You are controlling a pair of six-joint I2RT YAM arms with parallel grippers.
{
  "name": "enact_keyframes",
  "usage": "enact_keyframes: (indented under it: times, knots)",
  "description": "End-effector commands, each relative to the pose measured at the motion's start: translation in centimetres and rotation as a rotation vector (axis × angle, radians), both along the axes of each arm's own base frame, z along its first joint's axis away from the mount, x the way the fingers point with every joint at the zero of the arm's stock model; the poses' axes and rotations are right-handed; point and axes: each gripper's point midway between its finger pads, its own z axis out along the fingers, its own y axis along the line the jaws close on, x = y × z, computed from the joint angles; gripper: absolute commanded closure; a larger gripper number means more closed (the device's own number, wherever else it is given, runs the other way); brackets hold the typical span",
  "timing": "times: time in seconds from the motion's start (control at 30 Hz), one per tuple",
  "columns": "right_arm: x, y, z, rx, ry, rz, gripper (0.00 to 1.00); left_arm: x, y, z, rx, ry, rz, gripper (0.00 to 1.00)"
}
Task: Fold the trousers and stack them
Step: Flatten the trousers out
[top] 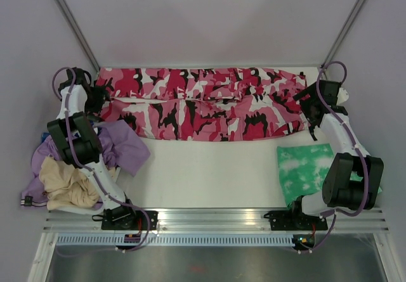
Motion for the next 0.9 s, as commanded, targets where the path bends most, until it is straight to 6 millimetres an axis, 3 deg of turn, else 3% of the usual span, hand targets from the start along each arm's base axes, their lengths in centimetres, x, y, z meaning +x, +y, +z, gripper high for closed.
enact_keyframes:
  times: [0.0,0.1,0.23,0.37,0.57,0.77,0.8,0.87]
  knots:
    - [1.3,-1.0,0.5,0.010,-0.045,-0.076,0.02,-4.8,0.6,-2.6,-0.016,0.244,0.140,0.04]
    - [3.1,-1.3,1.0,-0.005,-0.053,-0.066,0.02,-6.9,0.7,-3.2,-0.002,0.319,0.219,0.05]
    - [5.6,-1.9,1.6,-0.083,-0.034,0.021,0.02,-6.7,1.4,-3.4,0.018,0.277,0.311,0.07]
    - [6.9,-2.0,1.6,-0.096,-0.008,0.076,0.02,-8.2,1.2,-3.9,0.009,0.326,0.451,0.11]
    - [5.0,-2.9,-0.1,-0.018,0.006,0.042,0.02,-11.4,2.1,-2.6,0.099,0.421,0.548,0.14]
    - [2.4,-4.3,-3.2,0.046,0.070,-0.059,0.02,-9.6,3.3,-2.4,0.134,0.449,0.415,0.14]
    - [2.4,-4.4,-3.5,0.050,0.092,-0.067,0.02,-9.6,3.4,-4.1,0.126,0.512,0.377,0.13]
    - [2.7,-4.4,-3.5,0.058,0.096,-0.069,0.02,-8.9,3.7,-4.6,0.123,0.557,0.294,0.12]
